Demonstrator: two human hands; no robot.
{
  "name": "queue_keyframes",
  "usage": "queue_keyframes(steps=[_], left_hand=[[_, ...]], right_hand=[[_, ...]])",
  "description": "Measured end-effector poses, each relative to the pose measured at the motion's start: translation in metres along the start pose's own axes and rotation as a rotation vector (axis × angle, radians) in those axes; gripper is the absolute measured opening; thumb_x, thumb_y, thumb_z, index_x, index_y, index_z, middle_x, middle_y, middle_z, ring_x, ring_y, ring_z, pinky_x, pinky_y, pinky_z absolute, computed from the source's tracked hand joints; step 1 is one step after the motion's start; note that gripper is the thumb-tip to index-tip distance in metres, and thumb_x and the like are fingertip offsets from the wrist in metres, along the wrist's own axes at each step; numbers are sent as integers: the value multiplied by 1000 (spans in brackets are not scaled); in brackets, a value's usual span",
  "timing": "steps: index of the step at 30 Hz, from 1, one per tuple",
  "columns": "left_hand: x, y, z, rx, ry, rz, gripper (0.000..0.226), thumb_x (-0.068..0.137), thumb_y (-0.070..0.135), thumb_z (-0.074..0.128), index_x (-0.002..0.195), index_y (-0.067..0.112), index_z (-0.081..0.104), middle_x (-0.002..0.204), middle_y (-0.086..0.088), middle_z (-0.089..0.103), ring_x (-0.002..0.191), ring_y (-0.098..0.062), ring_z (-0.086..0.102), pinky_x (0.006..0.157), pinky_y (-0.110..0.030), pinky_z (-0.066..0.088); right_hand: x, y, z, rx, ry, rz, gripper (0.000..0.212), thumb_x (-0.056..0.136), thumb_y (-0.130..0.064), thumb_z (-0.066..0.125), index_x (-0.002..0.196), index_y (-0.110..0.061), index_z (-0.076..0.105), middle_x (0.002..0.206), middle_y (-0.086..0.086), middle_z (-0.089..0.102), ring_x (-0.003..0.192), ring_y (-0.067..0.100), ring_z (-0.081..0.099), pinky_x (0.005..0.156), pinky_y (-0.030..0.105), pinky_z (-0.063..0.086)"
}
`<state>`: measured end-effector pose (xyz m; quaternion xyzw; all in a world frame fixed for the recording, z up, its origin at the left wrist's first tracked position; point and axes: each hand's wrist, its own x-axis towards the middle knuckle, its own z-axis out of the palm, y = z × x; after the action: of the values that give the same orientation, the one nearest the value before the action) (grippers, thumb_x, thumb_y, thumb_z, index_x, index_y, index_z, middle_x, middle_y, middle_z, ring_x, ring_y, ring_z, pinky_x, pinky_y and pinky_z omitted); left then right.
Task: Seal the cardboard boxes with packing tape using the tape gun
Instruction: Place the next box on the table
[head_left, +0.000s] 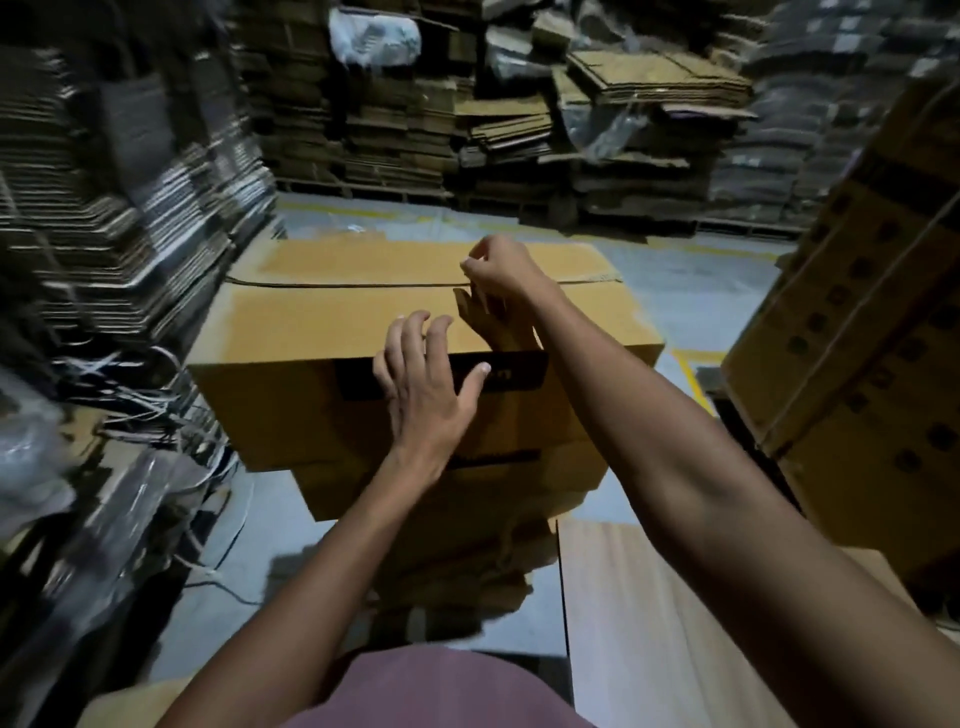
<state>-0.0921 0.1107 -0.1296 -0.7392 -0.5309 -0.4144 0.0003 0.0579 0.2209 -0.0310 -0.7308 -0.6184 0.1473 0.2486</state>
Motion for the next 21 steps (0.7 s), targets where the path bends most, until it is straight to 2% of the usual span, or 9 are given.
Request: queue_keyframes(steps=[1,3,5,9,14,21], left_hand=[[3,-6,3,45,-32,28,63,87,46,72,136,13,51,145,-14,47,141,-35,36,108,-54,29],[9,-16,8,99,-65,80,63,86,51,72,134,14,54,142,-11,52,140,-33,40,108,-53,30],[13,-24,11,134,-72,115,60,85,52,74,130,15,58,135,-9,56,134,-31,47,108,-51,30],[12,-34,18,173,-6,191,56,84,55,72,122,14,63,127,-9,60,123,-30,55,103,-45,32],[5,-43,30,175,114,275,63,81,67,63,117,15,61,125,-8,62,122,-27,50,99,-44,29],[22,-53,41,199,305,311,66,85,81,54,104,18,62,116,-3,67,119,-24,48,95,-44,24]], right_hand=[[11,1,8,-23,-13,14,33,99,-33,58,110,-6,73,102,13,72,104,33,66,96,44,53],[29,3,20,-90,-25,44,35,98,-40,56,110,-11,72,107,12,70,110,35,62,102,52,49],[41,5,24,-170,-15,54,38,101,-45,54,119,-14,68,121,12,67,120,35,57,104,49,42],[68,16,22,-277,-26,93,53,104,-56,44,136,-16,58,138,14,59,132,36,48,107,51,32],[87,26,26,-418,-95,94,69,102,-69,29,150,-22,47,155,15,45,145,35,35,113,57,21],[89,22,29,-443,-29,129,69,99,-71,33,143,-22,53,146,14,50,138,35,40,109,55,24]])
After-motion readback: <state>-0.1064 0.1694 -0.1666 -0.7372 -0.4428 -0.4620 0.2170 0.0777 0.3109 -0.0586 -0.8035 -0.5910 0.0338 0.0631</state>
